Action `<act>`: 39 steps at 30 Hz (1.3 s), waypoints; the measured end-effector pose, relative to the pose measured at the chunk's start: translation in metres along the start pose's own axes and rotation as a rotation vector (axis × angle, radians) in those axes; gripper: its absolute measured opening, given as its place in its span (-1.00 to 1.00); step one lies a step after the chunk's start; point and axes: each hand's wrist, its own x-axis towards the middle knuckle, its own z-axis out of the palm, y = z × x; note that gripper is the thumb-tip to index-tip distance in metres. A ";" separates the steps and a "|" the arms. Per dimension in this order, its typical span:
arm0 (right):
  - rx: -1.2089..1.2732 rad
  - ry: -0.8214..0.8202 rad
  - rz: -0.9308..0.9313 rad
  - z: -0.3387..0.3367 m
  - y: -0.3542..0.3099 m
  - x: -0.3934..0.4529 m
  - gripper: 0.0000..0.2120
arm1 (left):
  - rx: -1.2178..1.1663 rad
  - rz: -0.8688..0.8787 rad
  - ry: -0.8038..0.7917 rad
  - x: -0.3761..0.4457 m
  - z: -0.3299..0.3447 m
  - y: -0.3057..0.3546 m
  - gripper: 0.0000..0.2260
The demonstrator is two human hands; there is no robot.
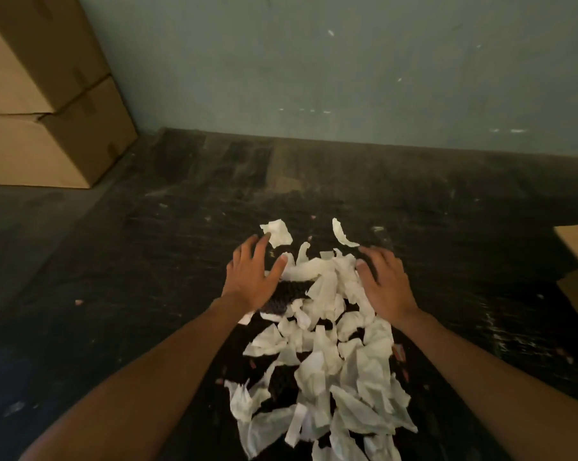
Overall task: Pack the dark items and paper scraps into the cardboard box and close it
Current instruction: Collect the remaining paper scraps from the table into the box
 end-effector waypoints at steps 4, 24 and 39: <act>-0.085 -0.210 0.034 0.018 0.003 0.075 -0.51 | -0.015 -0.060 -0.140 0.064 0.018 0.001 -0.39; 0.129 -0.848 0.010 0.007 0.004 0.057 -0.43 | -0.039 0.032 -0.588 0.053 0.026 -0.003 -0.15; -0.358 -0.731 -0.259 -0.035 0.004 -0.055 0.24 | 0.322 0.421 -0.496 -0.094 -0.006 -0.006 0.24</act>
